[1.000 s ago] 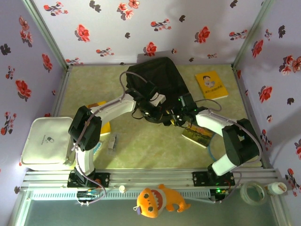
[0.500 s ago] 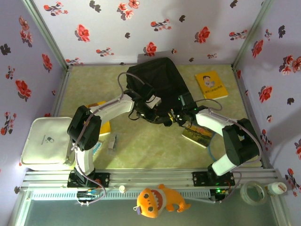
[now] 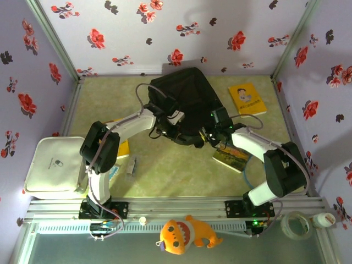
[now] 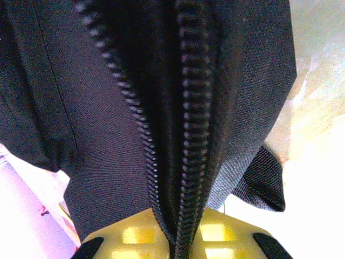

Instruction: Pack the student bag

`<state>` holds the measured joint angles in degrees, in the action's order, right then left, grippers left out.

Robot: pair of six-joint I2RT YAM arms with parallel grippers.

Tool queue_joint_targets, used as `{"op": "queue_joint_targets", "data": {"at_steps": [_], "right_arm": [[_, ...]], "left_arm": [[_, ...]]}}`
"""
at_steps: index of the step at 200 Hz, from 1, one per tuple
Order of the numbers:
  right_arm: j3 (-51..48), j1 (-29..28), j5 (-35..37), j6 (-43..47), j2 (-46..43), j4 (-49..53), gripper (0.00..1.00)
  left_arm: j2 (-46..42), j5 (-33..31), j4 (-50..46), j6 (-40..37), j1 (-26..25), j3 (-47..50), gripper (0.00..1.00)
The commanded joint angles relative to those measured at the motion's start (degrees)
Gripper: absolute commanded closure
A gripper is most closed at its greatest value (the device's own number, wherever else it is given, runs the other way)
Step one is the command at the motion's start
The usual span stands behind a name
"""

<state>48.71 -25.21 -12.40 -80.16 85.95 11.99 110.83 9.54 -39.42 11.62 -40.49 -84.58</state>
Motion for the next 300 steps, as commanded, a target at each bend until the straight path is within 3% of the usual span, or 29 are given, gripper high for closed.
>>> {"op": "queue_joint_targets", "data": {"at_steps": [1, 70, 108, 184, 199, 222, 241, 270, 300], "right_arm": [[0.3, 1.2, 4.7, 1.9, -2.5, 4.1, 0.89], [0.2, 1.5, 5.4, 3.0, -4.1, 5.0, 0.89], [0.2, 1.7, 5.1, 3.9, -4.5, 4.3, 0.89], [3.6, -1.3, -2.9, 5.3, 2.1, -3.8, 0.84], [4.9, -2.5, -4.0, 5.3, 3.8, -5.8, 0.8], [9.0, -4.5, -6.6, 7.4, 7.9, -8.4, 0.71], [13.7, -6.1, -8.2, 8.6, 11.8, -8.3, 0.65], [18.1, -7.1, -8.3, 9.2, 15.1, -7.4, 0.51], [18.4, -6.9, -5.4, 13.7, 12.0, -2.4, 0.39]], "left_arm": [[1.2, -4.7, -2.3, -1.7, 2.5, -0.6, 1.0], [2.9, -10.8, 1.5, -2.9, 5.8, -2.9, 1.0], [4.3, -11.3, 4.3, -2.7, 7.9, -4.0, 1.0], [6.2, -10.9, 5.8, 0.6, 11.0, -5.8, 1.0], [5.2, -10.9, 5.8, 1.8, 11.6, -5.4, 0.91], [2.0, -11.0, 6.4, 3.8, 12.7, -3.8, 0.67], [-1.4, -11.0, 7.2, 6.1, 14.4, -1.5, 0.56], [-7.3, -10.9, 8.0, 10.5, 18.2, 3.2, 0.47], [-14.1, -9.3, 8.5, 13.7, 21.3, 8.3, 0.4]]}}
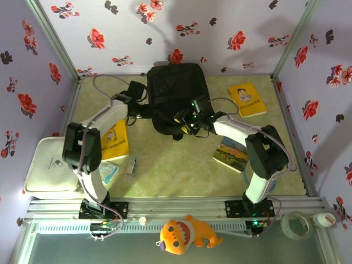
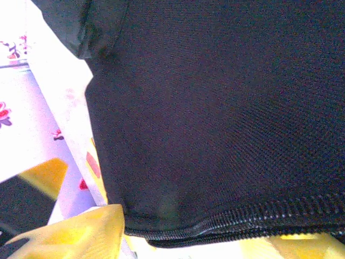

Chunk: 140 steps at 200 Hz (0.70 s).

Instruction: Pack the student bag

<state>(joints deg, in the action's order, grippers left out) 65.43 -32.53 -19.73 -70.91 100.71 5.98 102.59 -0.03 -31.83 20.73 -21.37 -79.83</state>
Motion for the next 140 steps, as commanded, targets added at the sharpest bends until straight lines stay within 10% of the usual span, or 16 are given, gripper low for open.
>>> {"op": "queue_joint_targets", "data": {"at_steps": [1, 95, 140], "right_arm": [[1.6, 0.4, 2.0, 4.7, -3.0, 3.9, 0.39], [-2.5, 14.3, 15.7, 23.2, -15.6, 19.8, 0.24], [-0.7, 13.2, 15.0, 25.8, -15.7, 20.1, 0.22]], "left_arm": [[-6.1, 0.3, 1.1, 4.7, 2.3, 3.8, 0.4], [-15.0, 2.2, 3.1, 5.7, 5.4, 13.6, 0.01], [-13.8, -5.1, 2.6, 9.2, 11.0, 19.0, 0.0]]}}
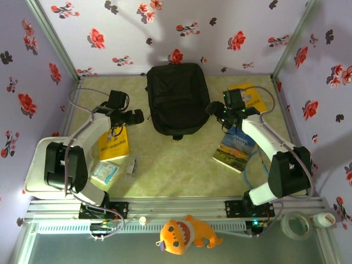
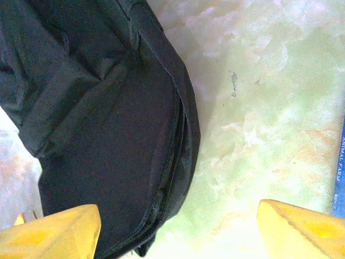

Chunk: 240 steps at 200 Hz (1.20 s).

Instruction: Pack the student bag

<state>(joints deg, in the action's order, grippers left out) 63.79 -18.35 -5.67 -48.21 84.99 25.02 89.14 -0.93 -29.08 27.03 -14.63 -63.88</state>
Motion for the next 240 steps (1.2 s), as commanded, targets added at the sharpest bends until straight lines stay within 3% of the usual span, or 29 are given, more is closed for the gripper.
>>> {"op": "queue_joint_targets", "data": {"at_steps": [1, 28, 66, 83, 150, 203, 240], "right_arm": [[0.9, -1.1, 0.9, 3.1, 0.0, 1.0, 0.22], [1.1, -3.2, 0.3, 2.6, 0.7, -0.2, 0.21], [3.0, -7.3, 1.8, 2.1, 2.4, -1.0, 0.2], [3.5, -9.5, 5.7, 1.5, 2.2, -0.8, 0.19], [5.3, -13.6, 8.3, 1.2, 4.3, -3.3, 0.18], [7.7, -19.0, 7.0, 4.2, 7.2, -4.6, 0.21], [11.9, -26.4, 9.1, 6.2, 11.2, -3.8, 0.23]], "left_arm": [[-0.3, -4.2, -0.1, 3.0, 4.4, 3.2, 0.0], [1.0, -4.1, 1.0, 5.6, 8.0, 6.4, 0.0], [5.8, -0.3, 2.4, 6.3, 8.0, 7.4, 0.02], [7.4, 2.7, 3.9, 6.6, 7.9, 8.1, 0.05], [10.4, 12.4, 10.8, 13.4, 1.0, 9.7, 0.07], [5.9, 13.4, 9.8, 12.2, -0.9, 7.0, 0.06], [-0.4, 13.4, 7.1, 8.4, 1.6, 6.1, 0.0]]}}
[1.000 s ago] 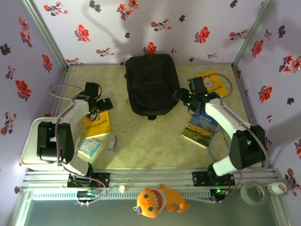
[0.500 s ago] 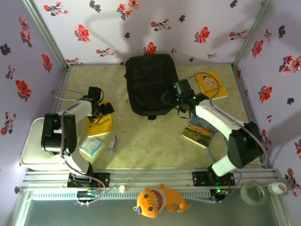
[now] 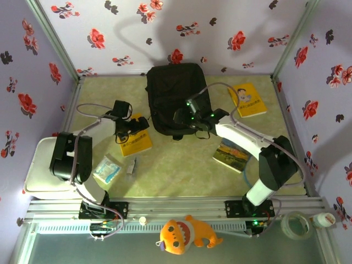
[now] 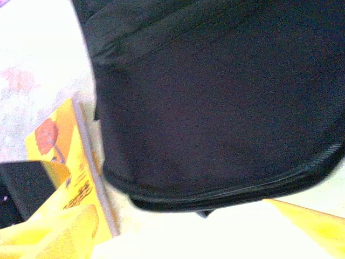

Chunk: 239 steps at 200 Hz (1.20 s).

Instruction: Pack the student bag

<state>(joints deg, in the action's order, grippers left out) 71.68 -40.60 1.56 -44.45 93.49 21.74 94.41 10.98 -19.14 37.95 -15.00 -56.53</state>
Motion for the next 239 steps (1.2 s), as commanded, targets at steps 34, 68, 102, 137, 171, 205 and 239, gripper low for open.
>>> {"op": "queue_joint_targets", "data": {"at_steps": [34, 68, 102, 137, 171, 205, 239], "right_arm": [[11.7, -10.0, 1.5, 3.9, 10.9, 1.6, 0.31], [21.8, -13.3, 3.4, 5.7, 21.3, 4.7, 0.35], [29.0, -13.9, 5.5, 5.5, 29.9, 7.4, 0.47], [33.1, -14.0, 6.4, 3.4, 35.4, 9.4, 0.51], [35.6, -14.0, 5.7, 3.3, 38.8, 10.0, 0.56], [35.4, -14.0, 4.2, 3.1, 40.1, 10.6, 0.62], [35.0, -14.1, 4.1, 1.1, 41.1, 11.9, 0.65]], "left_arm": [[-12.5, 1.5, -1.4, -1.5, 7.1, 4.3, 0.0], [-15.9, 3.2, -1.2, -0.6, 9.9, 9.9, 0.0], [-17.1, 3.4, 0.0, -0.7, 11.8, 14.6, 0.06], [-15.4, 4.3, 2.6, -2.1, 11.8, 16.5, 0.18], [-16.8, 5.2, 5.6, -0.9, 11.9, 20.5, 0.23], [-17.8, 5.8, 7.8, -0.6, 11.8, 23.1, 0.27], [-17.1, 6.8, 9.2, 0.7, 11.8, 23.1, 0.3]]}}
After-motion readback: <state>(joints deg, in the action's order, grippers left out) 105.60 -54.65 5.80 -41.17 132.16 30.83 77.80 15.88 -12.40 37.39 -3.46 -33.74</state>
